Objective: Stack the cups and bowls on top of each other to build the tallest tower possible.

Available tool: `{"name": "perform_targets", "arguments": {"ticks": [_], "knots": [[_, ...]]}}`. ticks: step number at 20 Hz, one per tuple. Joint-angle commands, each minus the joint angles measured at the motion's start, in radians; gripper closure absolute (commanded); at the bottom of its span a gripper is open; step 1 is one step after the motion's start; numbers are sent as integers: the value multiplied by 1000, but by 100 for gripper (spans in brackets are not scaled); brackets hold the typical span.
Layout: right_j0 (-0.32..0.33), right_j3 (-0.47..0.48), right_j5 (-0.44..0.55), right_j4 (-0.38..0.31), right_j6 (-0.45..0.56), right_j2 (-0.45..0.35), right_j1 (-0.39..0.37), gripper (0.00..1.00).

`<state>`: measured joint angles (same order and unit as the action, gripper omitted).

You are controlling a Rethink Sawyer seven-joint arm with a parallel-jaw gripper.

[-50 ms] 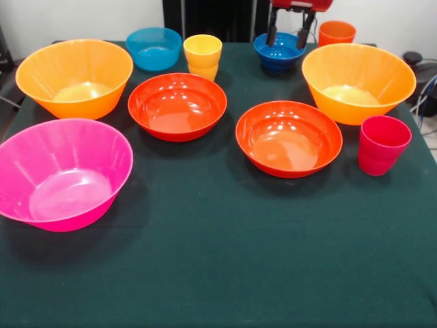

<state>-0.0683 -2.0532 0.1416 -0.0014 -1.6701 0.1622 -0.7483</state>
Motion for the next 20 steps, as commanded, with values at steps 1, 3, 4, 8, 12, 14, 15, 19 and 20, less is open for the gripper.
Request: {"name": "perform_targets", "arguments": {"ticks": [1, 3, 4, 8, 12, 14, 15, 19, 20], "knots": [[-7, 25, 28, 16, -164, -53, 11, 0], [-9, 23, 26, 17, -166, -52, 12, 0], [-10, 23, 24, 17, -168, -50, 14, 0], [-6, 18, 12, 16, -169, -55, 18, 0], [-4, 15, 7, 15, -169, -57, 20, 0], [-2, 15, 8, 14, -168, -58, 20, 0], [-2, 16, 10, 14, -167, -57, 20, 0], [5, 18, 9, 11, -162, -63, 21, 0], [6, 18, 9, 11, -161, -64, 22, 0]]}}
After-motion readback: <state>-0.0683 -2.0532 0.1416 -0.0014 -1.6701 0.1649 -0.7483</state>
